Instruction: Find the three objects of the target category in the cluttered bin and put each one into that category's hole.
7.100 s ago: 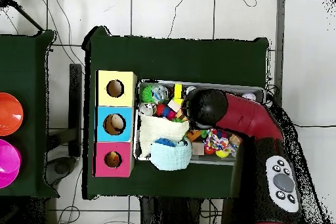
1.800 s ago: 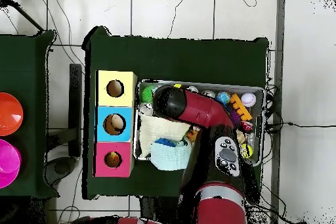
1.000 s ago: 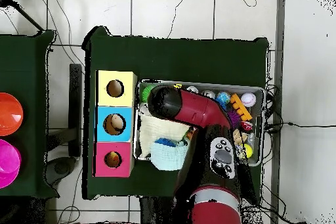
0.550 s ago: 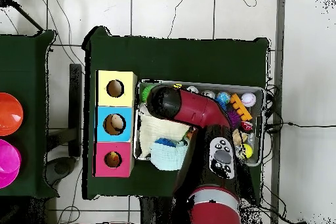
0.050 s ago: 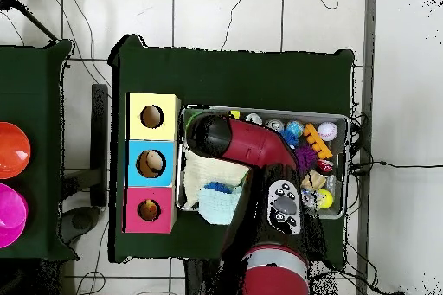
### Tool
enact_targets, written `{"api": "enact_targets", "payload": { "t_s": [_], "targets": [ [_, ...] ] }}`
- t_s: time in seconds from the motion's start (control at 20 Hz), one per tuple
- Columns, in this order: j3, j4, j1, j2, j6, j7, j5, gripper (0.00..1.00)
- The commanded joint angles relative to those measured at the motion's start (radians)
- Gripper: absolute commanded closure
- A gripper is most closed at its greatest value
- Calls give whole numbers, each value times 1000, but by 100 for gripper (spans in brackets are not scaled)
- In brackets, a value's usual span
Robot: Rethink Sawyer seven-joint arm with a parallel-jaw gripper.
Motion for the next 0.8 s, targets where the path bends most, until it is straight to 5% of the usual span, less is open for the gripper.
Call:
{"api": "enact_targets", "payload": {
  "t_s": [0.05, 0.8],
  "targets": [
    [52, 76, -2, 13, 8, 204, 14, 0],
    [71, 38, 5, 66, -21, 215, 28, 0]
  ]
}}
